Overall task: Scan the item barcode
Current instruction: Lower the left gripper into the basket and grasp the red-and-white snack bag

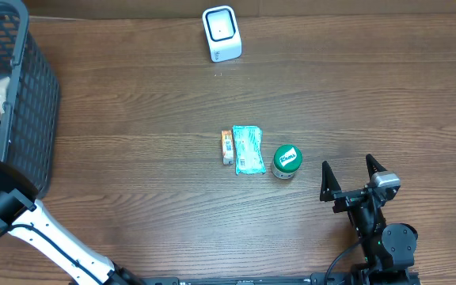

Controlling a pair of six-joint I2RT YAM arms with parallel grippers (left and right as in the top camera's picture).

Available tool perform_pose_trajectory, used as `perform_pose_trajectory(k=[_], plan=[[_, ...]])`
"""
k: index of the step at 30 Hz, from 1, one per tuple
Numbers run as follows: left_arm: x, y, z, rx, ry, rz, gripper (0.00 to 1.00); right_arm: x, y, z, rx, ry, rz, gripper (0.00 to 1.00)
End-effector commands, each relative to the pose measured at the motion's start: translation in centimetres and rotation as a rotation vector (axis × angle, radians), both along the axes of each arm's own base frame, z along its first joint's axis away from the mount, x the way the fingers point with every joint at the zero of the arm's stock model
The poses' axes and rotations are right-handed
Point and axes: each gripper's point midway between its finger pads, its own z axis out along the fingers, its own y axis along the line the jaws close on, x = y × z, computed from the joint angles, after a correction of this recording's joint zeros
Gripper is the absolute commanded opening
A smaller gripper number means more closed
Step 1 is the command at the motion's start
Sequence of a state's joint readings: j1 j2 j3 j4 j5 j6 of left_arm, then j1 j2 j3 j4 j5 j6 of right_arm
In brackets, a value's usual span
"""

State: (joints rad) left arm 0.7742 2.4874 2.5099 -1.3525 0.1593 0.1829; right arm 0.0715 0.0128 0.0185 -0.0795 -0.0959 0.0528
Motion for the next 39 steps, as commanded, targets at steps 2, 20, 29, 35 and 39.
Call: perform_pose_trajectory(k=[2,20,29,35,39], plan=[[1.0,0.5,3.7,0.021,-0.086,0.056,0.04,0.1,-0.4,-0.2,0.007,-0.001,-0.018,1.00],[0.1,-3.6,22.0,0.151,-0.428,0.132,0.04,0.1,-0.4,-0.2,0.007,-0.001,-0.018,1.00],[-3.3,-11.4,32.0,0.184,-0.599,0.126,0.04,0.1,-0.4,-0.2,0.007,-0.001,-0.018,1.00],[-4.5,-18.7,33.3,0.135,-0.583,0.013,0.04,0.1,-0.4,-0.2,0.007,-0.001,-0.018,1.00],[-4.4,-22.8,31.7,0.063,-0.506,-0.074,0.04,0.1,-0.4,-0.2,0.007,-0.001,-0.018,1.00]])
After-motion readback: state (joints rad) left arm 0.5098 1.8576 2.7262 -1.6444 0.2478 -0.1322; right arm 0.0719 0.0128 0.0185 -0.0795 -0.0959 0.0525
